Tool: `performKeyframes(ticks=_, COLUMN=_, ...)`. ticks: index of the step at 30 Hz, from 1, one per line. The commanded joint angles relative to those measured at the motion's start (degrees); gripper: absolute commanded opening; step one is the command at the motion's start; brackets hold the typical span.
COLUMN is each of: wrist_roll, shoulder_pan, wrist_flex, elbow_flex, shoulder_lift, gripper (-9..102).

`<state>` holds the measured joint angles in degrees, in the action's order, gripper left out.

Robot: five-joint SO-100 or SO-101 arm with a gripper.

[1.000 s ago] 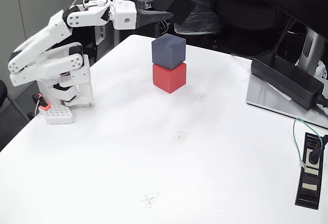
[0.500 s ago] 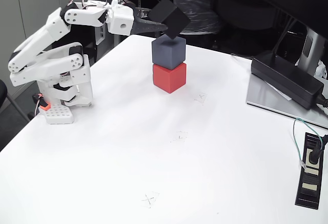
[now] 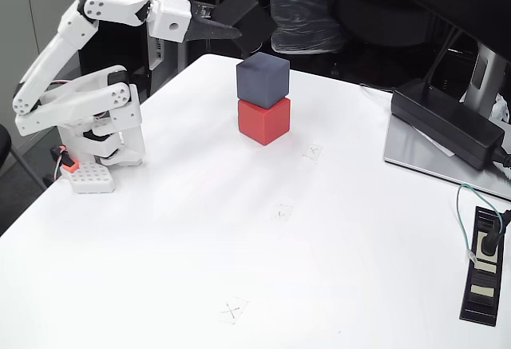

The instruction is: Stack the three blocks in an ordered color.

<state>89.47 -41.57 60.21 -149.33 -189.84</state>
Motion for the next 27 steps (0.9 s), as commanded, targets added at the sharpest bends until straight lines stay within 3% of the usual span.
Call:
performKeyframes(ticks=1, wrist_roll=-0.2, shoulder_pan=-0.4, wrist_flex=5.7, elbow_flex=5.9, shoulder_lift=2.5, gripper=1)
performKeyframes(ticks=22, wrist_roll=-6.7, shoulder_pan=0.4, wrist_flex=9.4, elbow_flex=28.1, shoulder_lift=32.9, gripper=1)
performKeyframes(ticks=27, wrist_roll=-6.7, shoulder_pan=0.4, wrist_flex=16.7, elbow_flex=31.2, shoulder_lift=37.5, gripper=1)
